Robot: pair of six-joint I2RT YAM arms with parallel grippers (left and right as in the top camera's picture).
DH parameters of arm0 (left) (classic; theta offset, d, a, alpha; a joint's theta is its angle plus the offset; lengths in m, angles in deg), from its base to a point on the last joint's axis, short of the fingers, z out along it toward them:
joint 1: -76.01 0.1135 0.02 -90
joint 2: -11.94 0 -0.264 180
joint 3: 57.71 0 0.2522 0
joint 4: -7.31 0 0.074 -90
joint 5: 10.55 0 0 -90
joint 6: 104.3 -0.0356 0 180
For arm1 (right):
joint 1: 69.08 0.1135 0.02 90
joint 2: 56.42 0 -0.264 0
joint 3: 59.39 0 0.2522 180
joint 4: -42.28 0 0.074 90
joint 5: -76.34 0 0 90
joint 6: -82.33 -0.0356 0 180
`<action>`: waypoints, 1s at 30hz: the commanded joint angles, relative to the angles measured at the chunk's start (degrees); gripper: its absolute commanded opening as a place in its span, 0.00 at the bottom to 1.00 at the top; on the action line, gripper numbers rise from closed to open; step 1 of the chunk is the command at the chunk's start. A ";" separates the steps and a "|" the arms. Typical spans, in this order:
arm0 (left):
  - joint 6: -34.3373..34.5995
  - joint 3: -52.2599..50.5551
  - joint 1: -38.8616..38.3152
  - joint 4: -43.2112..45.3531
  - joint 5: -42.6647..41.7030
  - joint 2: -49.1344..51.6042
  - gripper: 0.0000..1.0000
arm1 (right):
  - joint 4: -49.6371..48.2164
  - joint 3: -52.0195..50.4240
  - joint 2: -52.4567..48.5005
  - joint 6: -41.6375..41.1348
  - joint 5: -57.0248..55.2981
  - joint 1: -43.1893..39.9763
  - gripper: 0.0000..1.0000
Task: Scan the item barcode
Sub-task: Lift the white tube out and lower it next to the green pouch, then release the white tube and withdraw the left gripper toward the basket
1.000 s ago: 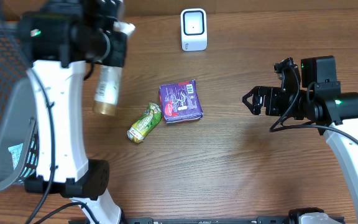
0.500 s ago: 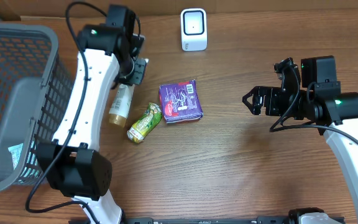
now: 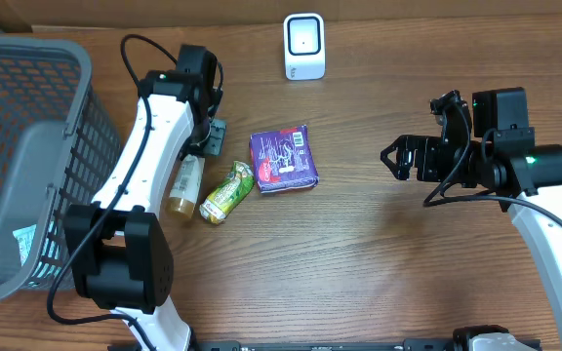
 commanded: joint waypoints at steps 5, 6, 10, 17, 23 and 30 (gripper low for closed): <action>2.78 -8.17 0.17 6.32 -0.09 -0.70 0.04 | -0.33 0.48 0.20 0.04 -0.35 0.22 1.00; 3.41 -9.44 0.17 7.63 -0.07 -0.70 0.04 | -0.33 0.48 0.20 0.04 -0.35 0.22 1.00; 3.56 -14.75 0.17 12.83 -0.07 -0.70 0.04 | -0.33 0.48 0.20 0.04 -0.35 0.22 1.00; 5.01 -20.92 0.15 17.27 -2.99 -0.70 0.04 | -0.33 0.48 0.20 0.04 -0.37 0.22 1.00; 8.90 -21.14 0.15 16.98 -18.38 -0.70 0.26 | -0.33 0.48 0.20 0.04 -0.35 0.22 1.00; 9.14 -15.96 0.28 12.26 -24.39 -0.87 0.31 | -0.33 0.48 0.20 0.04 -0.37 0.22 1.00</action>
